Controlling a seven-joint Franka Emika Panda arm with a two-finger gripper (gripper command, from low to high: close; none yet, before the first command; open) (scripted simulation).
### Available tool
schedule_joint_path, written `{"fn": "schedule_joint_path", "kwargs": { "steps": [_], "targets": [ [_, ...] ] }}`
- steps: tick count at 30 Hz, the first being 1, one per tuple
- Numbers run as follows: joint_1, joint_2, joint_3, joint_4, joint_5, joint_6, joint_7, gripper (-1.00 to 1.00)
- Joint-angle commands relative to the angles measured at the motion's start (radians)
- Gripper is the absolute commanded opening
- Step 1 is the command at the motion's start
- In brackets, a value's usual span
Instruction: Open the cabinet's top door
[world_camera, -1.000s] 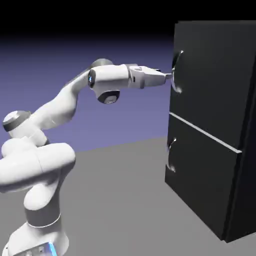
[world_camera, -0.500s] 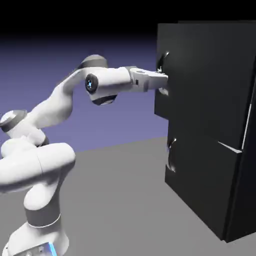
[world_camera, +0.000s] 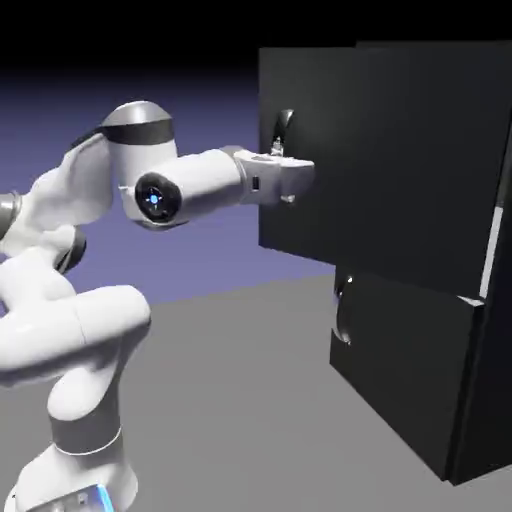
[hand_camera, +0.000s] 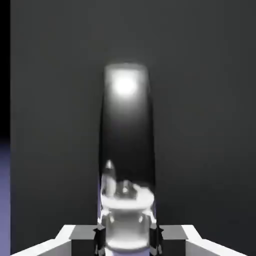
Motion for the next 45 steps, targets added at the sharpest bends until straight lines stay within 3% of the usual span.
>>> {"fn": "schedule_joint_path", "kwargs": {
  "steps": [1,8,16,31,45],
  "targets": [
    [-0.016,-0.029,-0.027,0.002,-0.031,-0.042,-0.024,-1.0],
    [-0.131,-0.276,-0.173,0.065,-0.267,-0.317,-0.212,-1.0],
    [-0.215,-0.566,-0.238,0.209,-0.519,-0.514,-0.423,-1.0],
    [-0.237,-1.11,-0.257,0.622,-0.933,-0.697,-0.73,-1.0],
    [-0.19,-1.557,-0.219,1.095,-1.157,-0.837,-0.808,-1.0]
  ]
}}
